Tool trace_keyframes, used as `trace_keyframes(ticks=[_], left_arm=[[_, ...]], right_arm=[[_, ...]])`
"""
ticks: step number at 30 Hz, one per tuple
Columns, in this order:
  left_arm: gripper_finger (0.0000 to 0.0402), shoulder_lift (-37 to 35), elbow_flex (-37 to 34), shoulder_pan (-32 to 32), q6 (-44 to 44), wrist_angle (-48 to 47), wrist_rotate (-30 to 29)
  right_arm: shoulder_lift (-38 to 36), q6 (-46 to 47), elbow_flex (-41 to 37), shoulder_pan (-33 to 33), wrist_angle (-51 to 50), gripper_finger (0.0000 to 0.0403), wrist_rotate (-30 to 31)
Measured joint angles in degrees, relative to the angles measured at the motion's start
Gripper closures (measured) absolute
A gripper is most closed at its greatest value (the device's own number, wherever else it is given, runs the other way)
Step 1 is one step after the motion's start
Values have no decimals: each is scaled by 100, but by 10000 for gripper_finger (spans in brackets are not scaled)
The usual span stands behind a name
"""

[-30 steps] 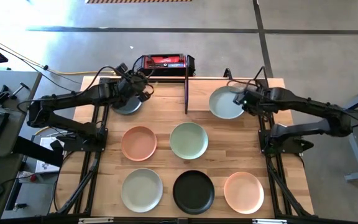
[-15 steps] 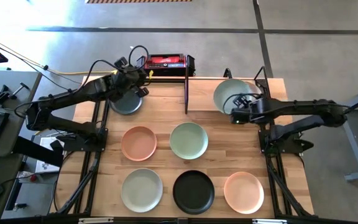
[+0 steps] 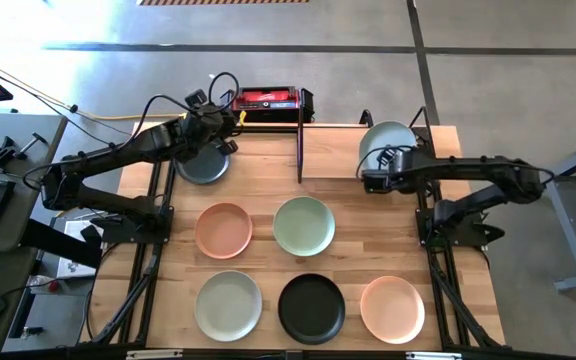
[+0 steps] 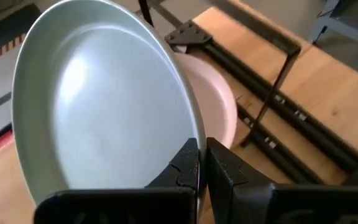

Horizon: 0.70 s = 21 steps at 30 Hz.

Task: Place and stack plates onto a shelf
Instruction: Stack the light blue plate on top of the white plate on the shelf

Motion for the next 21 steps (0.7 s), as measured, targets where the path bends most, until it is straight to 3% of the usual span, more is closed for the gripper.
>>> trace_keyframes(ticks=[21], left_arm=[[268,0,0,-2,-43,-3,97]], right_arm=[[-4,-2783,0,-1038,119,403,425]])
